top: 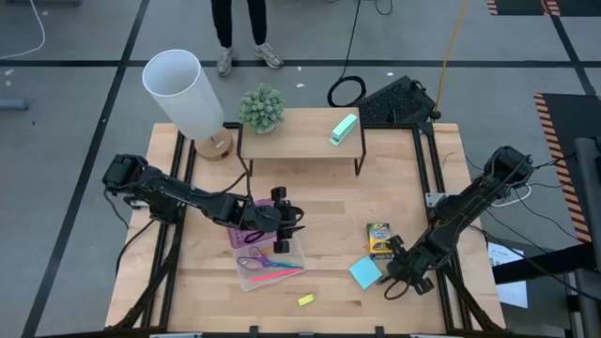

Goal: Pack school essentials
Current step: Put the black pen into the transparent box

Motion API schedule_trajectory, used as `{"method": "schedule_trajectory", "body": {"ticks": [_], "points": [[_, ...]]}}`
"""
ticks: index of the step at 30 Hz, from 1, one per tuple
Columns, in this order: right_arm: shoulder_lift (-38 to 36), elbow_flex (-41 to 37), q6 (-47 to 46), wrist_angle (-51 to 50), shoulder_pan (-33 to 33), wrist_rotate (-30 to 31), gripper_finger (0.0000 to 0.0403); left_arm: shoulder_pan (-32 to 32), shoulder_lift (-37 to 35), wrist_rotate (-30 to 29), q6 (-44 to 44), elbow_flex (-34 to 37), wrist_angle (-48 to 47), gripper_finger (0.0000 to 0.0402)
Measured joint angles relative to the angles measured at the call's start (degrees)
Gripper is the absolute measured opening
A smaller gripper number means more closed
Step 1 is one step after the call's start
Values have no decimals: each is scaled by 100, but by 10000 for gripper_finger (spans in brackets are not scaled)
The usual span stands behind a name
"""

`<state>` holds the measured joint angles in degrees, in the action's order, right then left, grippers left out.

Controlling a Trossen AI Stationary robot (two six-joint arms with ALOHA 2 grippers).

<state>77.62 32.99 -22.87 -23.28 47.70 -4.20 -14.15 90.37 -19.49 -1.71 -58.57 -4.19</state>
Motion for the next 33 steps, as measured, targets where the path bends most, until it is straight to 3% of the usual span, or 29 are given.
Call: {"method": "schedule_trajectory", "body": {"ticks": [6,22,28,33], "points": [[-162,-15,1,-10,7,-21,23,0,0,0,-44,0,-2,184],[-1436,-26,-173,-9,9,146,19,0,7,0,-58,0,6,184],[-1892,-20,-46,279,4,852,20,0,26,2,-98,0,124,184],[-2139,-16,286,791,4,1795,25,0,31,0,-101,0,176,184]]}}
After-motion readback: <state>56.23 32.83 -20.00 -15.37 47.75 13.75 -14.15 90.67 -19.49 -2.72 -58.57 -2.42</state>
